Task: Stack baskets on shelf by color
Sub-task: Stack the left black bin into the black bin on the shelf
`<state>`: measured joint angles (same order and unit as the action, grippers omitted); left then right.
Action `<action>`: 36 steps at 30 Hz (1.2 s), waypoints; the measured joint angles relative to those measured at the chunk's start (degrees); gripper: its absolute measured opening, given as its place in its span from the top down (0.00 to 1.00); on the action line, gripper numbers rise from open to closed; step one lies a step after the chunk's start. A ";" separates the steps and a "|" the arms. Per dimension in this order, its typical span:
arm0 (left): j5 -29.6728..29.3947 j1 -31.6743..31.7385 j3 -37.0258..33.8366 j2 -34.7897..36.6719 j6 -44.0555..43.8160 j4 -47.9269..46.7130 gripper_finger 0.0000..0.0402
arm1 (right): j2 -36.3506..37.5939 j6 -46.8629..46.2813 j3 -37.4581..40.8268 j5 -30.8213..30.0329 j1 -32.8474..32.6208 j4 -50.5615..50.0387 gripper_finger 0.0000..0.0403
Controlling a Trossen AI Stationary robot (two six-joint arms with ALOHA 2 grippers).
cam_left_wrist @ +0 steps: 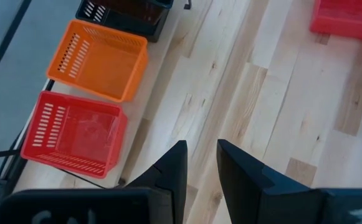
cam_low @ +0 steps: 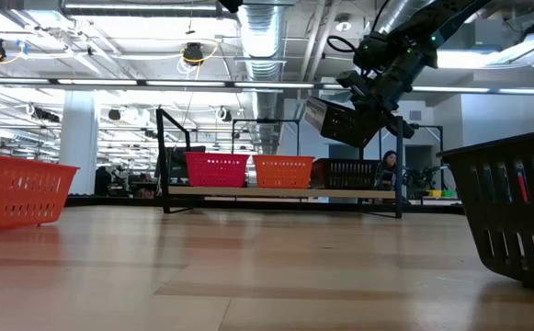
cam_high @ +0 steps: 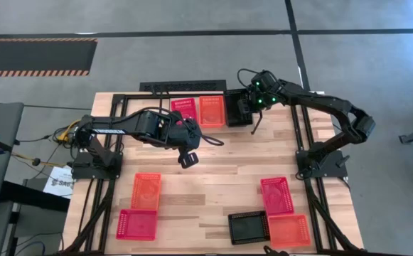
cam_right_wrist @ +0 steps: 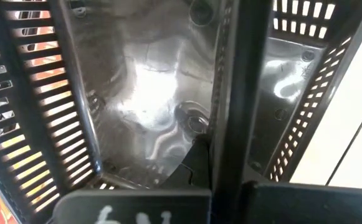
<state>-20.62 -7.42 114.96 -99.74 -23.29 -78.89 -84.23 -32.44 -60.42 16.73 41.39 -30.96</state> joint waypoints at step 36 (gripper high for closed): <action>-0.37 0.02 0.00 0.00 -1.36 0.33 0.81 | -0.17 3.77 0.07 -3.56 0.00 -6.25 1.00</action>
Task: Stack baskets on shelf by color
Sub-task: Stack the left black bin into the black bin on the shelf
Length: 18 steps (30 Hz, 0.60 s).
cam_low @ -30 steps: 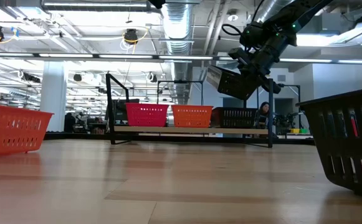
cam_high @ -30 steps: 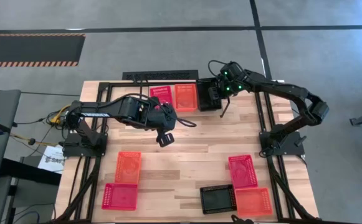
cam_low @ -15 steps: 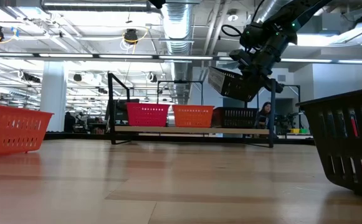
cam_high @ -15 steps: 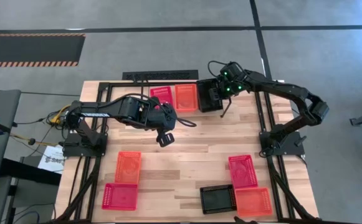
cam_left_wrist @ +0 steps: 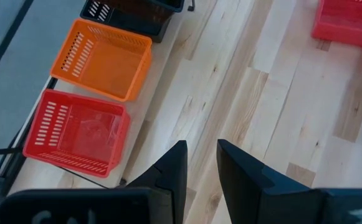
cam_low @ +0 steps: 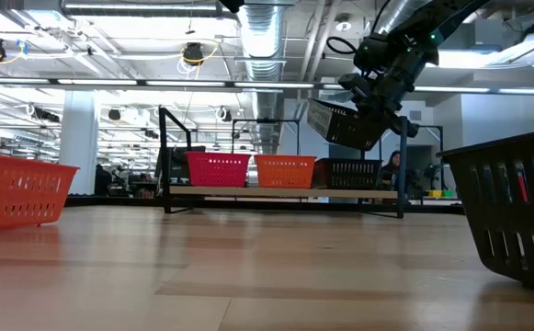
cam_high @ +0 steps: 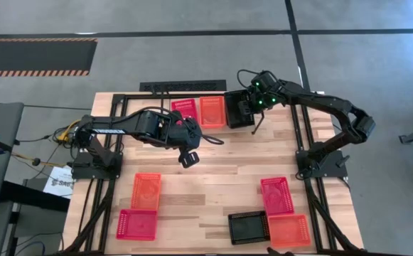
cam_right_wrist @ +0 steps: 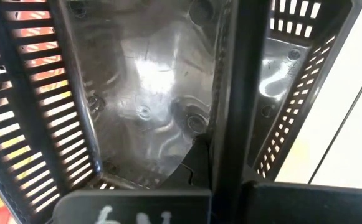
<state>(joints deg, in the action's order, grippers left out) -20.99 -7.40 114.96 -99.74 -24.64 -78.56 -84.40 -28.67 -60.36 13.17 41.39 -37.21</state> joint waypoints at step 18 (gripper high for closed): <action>0.02 -0.02 0.00 0.00 -0.02 -0.02 0.81 | -0.28 0.78 0.00 -2.76 0.46 -1.54 1.00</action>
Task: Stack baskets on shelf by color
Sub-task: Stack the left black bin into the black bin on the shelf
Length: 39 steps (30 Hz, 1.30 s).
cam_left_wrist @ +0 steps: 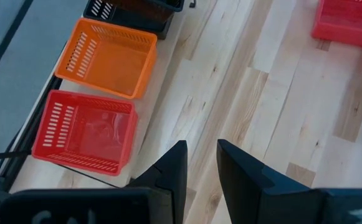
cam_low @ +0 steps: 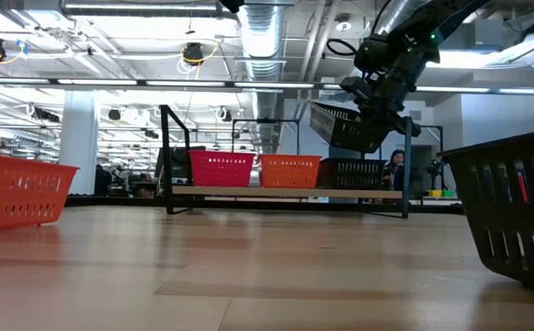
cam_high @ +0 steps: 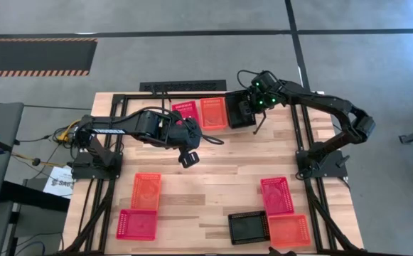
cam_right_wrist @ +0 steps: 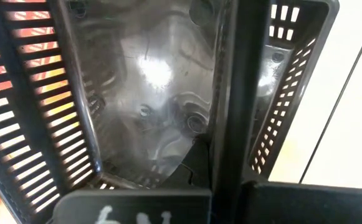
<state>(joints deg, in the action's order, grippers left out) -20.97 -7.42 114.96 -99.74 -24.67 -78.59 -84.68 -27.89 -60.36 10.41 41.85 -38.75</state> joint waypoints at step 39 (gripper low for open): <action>0.00 0.00 0.00 0.00 0.00 0.00 0.81 | 0.12 -2.35 0.03 -5.16 -2.40 0.59 0.91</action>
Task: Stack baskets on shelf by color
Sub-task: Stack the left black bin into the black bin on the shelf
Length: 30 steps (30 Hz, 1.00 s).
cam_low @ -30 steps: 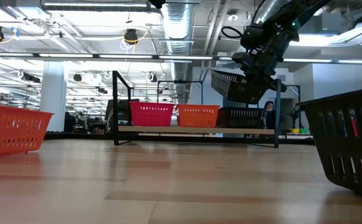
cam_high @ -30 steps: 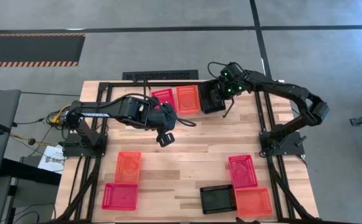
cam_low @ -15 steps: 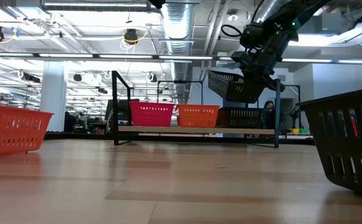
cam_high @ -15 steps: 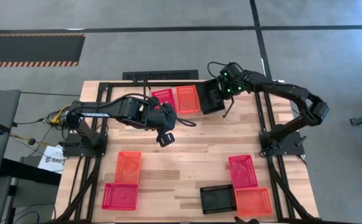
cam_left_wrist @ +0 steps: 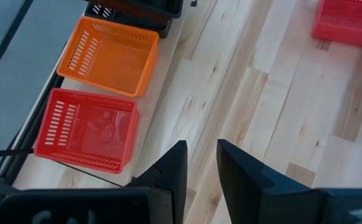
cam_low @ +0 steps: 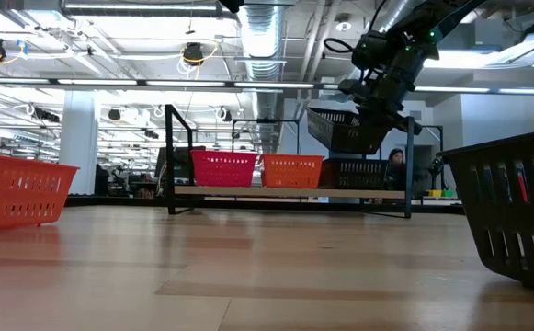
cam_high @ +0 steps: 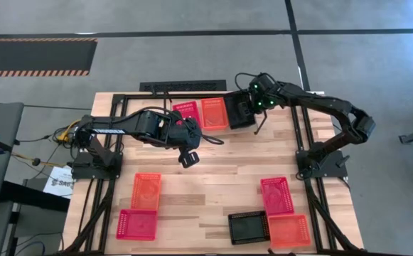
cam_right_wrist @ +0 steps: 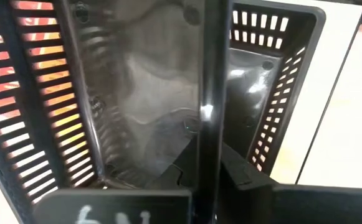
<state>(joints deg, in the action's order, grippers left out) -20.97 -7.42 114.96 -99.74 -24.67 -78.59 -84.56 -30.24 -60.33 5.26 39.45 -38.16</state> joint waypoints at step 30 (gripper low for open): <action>0.00 0.00 0.00 0.00 0.02 -0.04 0.81 | -0.23 1.56 -10.17 -10.44 -2.17 -11.66 0.72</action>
<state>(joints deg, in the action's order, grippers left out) -20.97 -7.42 114.96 -99.74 -24.64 -78.63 -84.79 -28.68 -70.50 -5.19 37.28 -49.82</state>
